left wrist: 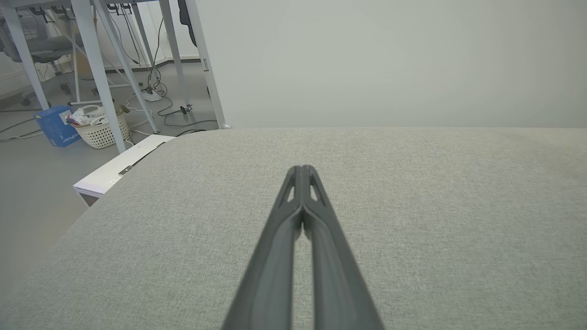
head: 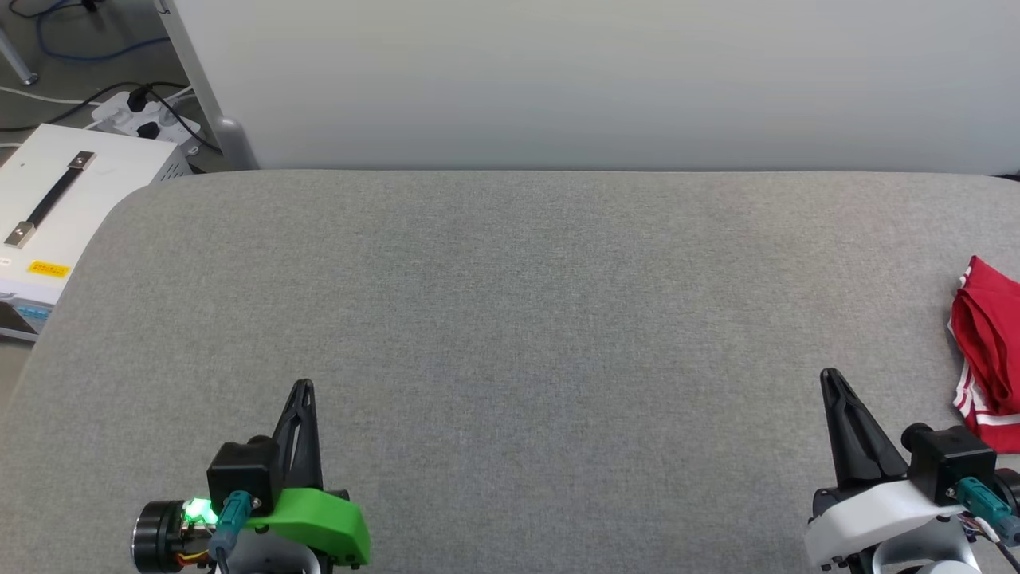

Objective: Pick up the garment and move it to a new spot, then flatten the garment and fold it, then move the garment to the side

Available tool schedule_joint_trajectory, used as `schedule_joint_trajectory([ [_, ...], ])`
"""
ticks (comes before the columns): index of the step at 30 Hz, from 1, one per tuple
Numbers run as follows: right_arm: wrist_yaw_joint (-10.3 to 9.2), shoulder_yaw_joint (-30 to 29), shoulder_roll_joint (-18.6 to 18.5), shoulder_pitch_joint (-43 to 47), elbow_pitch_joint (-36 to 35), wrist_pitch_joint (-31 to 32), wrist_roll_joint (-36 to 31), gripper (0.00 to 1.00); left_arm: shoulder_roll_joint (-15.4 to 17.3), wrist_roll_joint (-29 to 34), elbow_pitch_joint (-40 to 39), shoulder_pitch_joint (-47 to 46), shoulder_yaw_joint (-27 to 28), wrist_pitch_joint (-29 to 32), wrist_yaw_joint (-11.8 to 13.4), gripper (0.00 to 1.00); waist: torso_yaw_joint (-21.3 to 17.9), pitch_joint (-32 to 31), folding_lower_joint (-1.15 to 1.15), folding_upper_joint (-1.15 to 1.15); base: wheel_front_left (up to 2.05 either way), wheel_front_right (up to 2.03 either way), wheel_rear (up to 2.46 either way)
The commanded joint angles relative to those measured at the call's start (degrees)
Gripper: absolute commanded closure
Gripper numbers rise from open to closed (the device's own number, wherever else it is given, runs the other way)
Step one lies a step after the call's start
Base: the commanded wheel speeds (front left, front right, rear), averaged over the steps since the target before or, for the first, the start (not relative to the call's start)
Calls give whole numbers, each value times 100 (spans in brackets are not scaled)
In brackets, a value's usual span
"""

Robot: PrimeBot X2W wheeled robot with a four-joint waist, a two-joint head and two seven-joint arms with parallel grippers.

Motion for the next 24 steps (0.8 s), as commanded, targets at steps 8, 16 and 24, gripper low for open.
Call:
schedule_joint_trajectory([
  [8, -3, 22, 29, -118, -10, 113, -99, 100, -29, 93, -58, -89, 51, 117, -38, 100, -14, -12, 0, 0, 0, 0, 0],
  [16, -4, 28, 45, -146, -11, 205, -157, 100, -41, 125, -88, -101, 77, 208, -52, 100, -26, -24, 0, 0, 0, 0, 0],
  [24, -4, 35, 61, -174, -12, 299, -217, 100, -55, 158, -119, -115, 104, 303, -66, 100, -40, -36, 0, 0, 0, 0, 0],
])
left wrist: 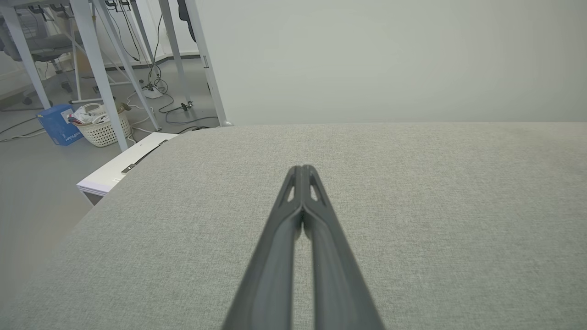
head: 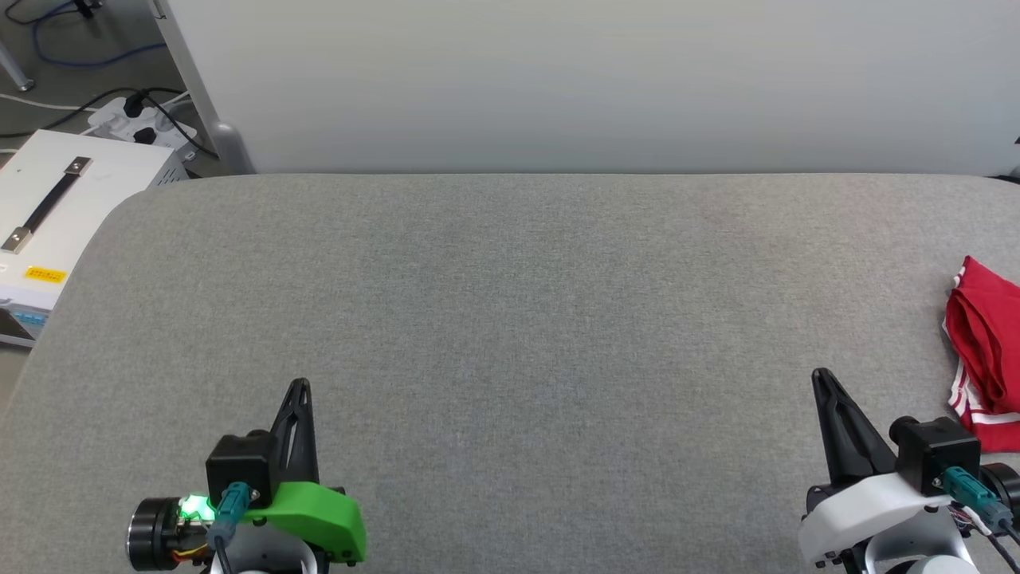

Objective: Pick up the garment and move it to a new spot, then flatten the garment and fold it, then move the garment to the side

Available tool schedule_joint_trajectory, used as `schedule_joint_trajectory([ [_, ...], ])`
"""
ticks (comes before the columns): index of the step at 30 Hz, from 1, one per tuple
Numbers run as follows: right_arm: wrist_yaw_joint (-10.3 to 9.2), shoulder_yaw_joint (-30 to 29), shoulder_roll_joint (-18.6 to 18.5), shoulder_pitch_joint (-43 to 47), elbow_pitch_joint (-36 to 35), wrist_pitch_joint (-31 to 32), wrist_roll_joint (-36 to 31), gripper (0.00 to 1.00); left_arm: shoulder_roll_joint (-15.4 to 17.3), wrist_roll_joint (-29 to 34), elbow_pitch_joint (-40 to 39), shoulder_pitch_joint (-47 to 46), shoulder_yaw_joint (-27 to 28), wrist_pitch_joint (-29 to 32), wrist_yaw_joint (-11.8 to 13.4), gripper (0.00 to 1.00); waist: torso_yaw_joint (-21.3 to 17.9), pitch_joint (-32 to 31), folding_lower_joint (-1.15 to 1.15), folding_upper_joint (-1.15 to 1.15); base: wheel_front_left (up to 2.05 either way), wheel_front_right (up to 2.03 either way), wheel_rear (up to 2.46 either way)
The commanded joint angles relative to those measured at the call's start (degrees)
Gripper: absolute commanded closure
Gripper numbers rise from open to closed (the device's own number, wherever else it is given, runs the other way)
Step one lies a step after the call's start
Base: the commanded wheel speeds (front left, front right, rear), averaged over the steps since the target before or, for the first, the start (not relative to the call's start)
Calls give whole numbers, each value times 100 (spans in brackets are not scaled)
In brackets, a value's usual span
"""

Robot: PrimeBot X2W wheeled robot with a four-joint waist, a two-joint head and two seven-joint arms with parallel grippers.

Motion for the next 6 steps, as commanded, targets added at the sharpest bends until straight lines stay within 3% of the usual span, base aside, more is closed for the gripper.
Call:
schedule_joint_trajectory([
  [1, -4, 14, 17, -116, -11, 42, -77, 100, -28, 52, -36, -105, 24, 37, -37, 100, -2, -2, 0, 0, 0, 0, 0],
  [6, -4, 18, 27, -134, -12, 100, -114, 100, -36, 73, -55, -113, 40, 96, -46, 100, -11, -10, 0, 0, 0, 0, 0],
])
